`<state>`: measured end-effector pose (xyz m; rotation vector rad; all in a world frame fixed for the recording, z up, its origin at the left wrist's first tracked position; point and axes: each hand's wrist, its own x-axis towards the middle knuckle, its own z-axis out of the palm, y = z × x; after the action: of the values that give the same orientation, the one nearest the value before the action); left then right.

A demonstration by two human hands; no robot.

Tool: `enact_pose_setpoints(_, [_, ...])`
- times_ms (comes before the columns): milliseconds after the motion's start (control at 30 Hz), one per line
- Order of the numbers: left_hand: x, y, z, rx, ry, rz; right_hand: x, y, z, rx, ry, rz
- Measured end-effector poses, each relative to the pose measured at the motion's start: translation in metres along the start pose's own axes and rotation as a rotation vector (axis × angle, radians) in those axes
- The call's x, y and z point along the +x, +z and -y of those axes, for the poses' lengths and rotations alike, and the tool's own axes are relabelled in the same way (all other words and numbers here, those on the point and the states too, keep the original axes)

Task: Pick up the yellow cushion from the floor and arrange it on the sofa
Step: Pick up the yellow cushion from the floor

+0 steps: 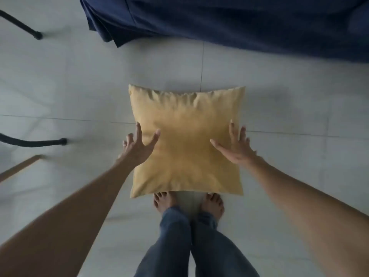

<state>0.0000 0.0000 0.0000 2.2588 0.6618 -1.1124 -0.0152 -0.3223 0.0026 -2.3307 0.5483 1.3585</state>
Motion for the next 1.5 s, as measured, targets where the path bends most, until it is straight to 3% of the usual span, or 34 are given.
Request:
enact_pose_setpoints(233, [0.034, 0.038, 0.023, -0.089, 0.042, -0.012, 0.034, 0.043, -0.013, 0.219, 0.0, -0.05])
enact_pose_setpoints(600, [0.033, 0.042, 0.015, -0.288, 0.322, -0.01, 0.023, 0.053, -0.006, 0.329, -0.195, -0.144])
enact_pose_setpoints(967, [-0.039, 0.007, -0.002, -0.308, 0.327, -0.077, -0.05, 0.022, 0.033, 0.25, -0.314, -0.161])
enact_pose_setpoints(1500, [-0.194, -0.096, -0.059, -0.408, 0.401, -0.178, -0.209, -0.073, 0.063, 0.195, -0.407, -0.382])
